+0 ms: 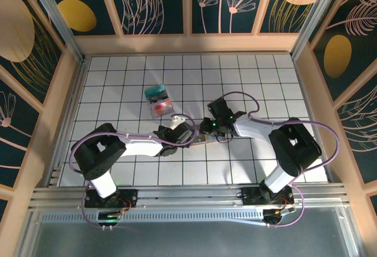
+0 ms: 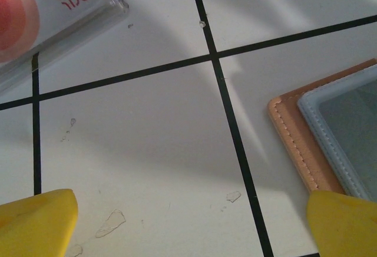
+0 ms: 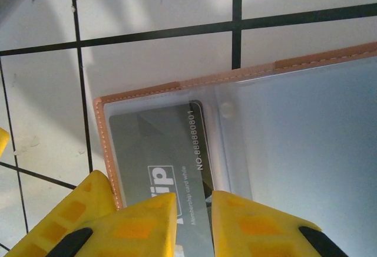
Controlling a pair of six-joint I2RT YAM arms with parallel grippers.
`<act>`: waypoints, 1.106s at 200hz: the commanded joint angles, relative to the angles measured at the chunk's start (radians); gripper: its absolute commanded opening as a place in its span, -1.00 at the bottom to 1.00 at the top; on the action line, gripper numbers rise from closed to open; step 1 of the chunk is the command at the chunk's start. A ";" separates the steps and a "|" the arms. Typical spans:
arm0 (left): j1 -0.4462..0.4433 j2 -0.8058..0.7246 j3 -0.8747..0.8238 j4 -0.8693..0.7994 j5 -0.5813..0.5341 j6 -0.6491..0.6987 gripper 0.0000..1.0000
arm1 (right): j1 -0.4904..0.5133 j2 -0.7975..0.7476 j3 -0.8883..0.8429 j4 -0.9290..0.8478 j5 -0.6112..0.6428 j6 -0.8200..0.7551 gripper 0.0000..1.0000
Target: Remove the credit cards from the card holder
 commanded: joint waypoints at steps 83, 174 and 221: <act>-0.004 0.041 0.041 -0.075 0.004 -0.003 0.98 | -0.005 0.043 -0.019 0.078 -0.063 -0.001 -0.51; -0.006 0.017 0.075 -0.154 -0.034 -0.034 0.98 | -0.025 0.041 -0.066 0.111 -0.091 0.009 -0.41; 0.000 -0.032 0.109 -0.213 -0.054 -0.109 0.98 | -0.025 0.004 -0.069 0.087 -0.070 0.014 -0.35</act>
